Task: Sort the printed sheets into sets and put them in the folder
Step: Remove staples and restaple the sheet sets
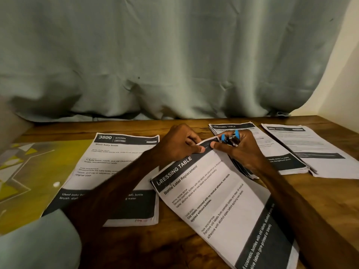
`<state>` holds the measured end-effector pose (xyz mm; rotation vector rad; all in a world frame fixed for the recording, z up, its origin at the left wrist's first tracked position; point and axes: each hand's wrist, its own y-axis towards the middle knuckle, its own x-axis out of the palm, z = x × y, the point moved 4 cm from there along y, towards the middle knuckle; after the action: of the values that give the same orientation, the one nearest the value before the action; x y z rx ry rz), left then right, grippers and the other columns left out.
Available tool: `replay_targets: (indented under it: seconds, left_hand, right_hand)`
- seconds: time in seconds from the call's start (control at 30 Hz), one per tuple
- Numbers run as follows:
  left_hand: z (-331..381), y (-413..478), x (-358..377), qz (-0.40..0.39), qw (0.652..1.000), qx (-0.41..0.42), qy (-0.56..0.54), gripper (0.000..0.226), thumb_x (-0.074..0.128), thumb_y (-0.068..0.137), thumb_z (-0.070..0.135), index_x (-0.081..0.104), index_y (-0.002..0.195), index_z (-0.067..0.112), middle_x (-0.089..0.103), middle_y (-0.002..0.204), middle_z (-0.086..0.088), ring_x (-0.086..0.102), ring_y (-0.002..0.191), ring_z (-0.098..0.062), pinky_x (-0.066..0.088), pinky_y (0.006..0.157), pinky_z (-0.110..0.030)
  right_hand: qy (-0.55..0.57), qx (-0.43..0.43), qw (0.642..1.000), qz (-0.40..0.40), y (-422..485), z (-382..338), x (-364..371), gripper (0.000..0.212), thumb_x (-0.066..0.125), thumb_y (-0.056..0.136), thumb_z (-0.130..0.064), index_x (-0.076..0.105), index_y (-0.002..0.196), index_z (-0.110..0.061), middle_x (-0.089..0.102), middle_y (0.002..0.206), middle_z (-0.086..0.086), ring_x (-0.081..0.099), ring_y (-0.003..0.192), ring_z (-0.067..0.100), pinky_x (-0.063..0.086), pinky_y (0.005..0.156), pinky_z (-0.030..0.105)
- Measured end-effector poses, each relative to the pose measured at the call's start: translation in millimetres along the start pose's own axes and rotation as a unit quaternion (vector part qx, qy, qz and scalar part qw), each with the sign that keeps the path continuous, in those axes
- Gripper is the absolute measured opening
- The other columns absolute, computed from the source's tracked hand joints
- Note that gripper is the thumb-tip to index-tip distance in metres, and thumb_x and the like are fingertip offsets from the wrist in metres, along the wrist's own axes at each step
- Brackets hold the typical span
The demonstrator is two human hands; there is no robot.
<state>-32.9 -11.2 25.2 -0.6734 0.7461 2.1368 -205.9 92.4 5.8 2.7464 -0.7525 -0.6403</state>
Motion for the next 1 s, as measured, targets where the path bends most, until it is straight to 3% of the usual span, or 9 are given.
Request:
replay_targets:
  seconds: [0.1,0.2,0.33,0.53,0.63,0.7,0.83,0.93,1.0]
  left_hand:
    - [2,-1,-2,-0.008,1.0,-0.008,0.0,0.014,0.081,0.087,0.025,0.079,0.098,0.016,0.075,0.073,0.008,0.071,0.062,-0.005,0.053,0.055,-0.019]
    - [-1,-4,-9,-0.091,0.994,-0.066,-0.006,0.022,0.081,0.086,0.032,0.077,0.103,0.018,0.079,0.085,0.004,0.076,0.072,-0.012,0.062,0.065,-0.029]
    - [-13,-12,-28,-0.18,0.978,-0.101,-0.024,0.038,0.087,0.079,0.027,0.072,0.111,0.014,0.079,0.099,0.0,0.077,0.09,-0.017,0.063,0.08,-0.04]
    - [-24,-11,-65,-0.054,0.986,-0.116,-0.106,0.04,0.088,0.073,0.016,0.074,0.11,0.006,0.079,0.097,-0.011,0.076,0.093,-0.031,0.061,0.085,-0.048]
    - [-29,-14,-79,0.004,0.981,-0.116,-0.154,0.033,0.086,0.074,0.015,0.076,0.104,0.006,0.078,0.098,-0.015,0.076,0.087,-0.03,0.06,0.071,-0.034]
    - [-29,-17,-85,0.051,0.973,-0.116,-0.191,0.025,0.081,0.08,0.01,0.075,0.104,0.008,0.078,0.098,-0.013,0.077,0.086,-0.025,0.062,0.066,-0.028]
    - [-37,-18,-96,0.156,0.937,-0.149,-0.274,0.022,0.078,0.086,0.015,0.074,0.106,0.006,0.079,0.096,-0.012,0.077,0.082,-0.022,0.063,0.063,-0.03]
    - [-45,-16,-95,0.204,0.917,-0.183,-0.29,0.032,0.077,0.089,0.028,0.073,0.111,0.006,0.079,0.097,-0.011,0.077,0.085,-0.026,0.064,0.075,-0.039]
    - [-45,-16,-87,0.174,0.913,-0.209,-0.303,0.035,0.073,0.092,0.032,0.072,0.116,0.006,0.078,0.103,-0.012,0.075,0.097,-0.031,0.06,0.088,-0.048]
  right_hand:
    - [0.017,-0.003,1.0,0.008,0,-2,-3,0.014,0.083,0.081,-0.019,0.071,0.086,-0.027,0.073,0.073,-0.016,0.068,0.073,-0.002,0.052,0.062,0.01]
    - [0.057,0.023,0.996,0.069,3,-2,-15,0.02,0.084,0.077,-0.025,0.071,0.092,-0.024,0.074,0.086,-0.004,0.07,0.088,0.016,0.059,0.079,0.031]
    - [0.128,0.059,0.979,0.148,6,1,-34,0.067,0.088,0.061,-0.043,0.068,0.114,-0.009,0.075,0.102,0.007,0.072,0.094,0.023,0.059,0.075,0.034]
    - [0.083,0.091,0.982,0.144,7,5,-45,0.043,0.085,0.078,-0.04,0.069,0.105,-0.011,0.068,0.082,0.002,0.061,0.075,0.018,0.048,0.062,0.027]
    - [0.065,0.128,0.988,0.062,3,2,-41,0.035,0.086,0.075,-0.042,0.069,0.095,-0.019,0.074,0.085,0.005,0.069,0.084,0.024,0.057,0.075,0.035]
    - [0.096,0.184,0.978,-0.017,-2,0,-33,0.043,0.086,0.073,-0.04,0.069,0.105,-0.017,0.079,0.095,0.006,0.076,0.091,0.027,0.06,0.083,0.04]
    - [0.153,0.19,0.964,-0.104,-11,-3,-14,0.029,0.08,0.085,-0.032,0.073,0.107,-0.014,0.076,0.099,0.02,0.068,0.069,0.03,0.056,0.057,0.024]
    - [0.18,0.178,0.964,-0.077,-10,-1,-5,0.033,0.081,0.084,-0.032,0.074,0.109,-0.013,0.075,0.083,0.016,0.054,0.053,0.019,0.052,0.056,0.024]
    - [0.22,0.194,0.954,-0.063,-8,4,3,0.044,0.084,0.081,-0.03,0.07,0.118,-0.011,0.077,0.095,0.016,0.065,0.063,0.028,0.055,0.065,0.032]
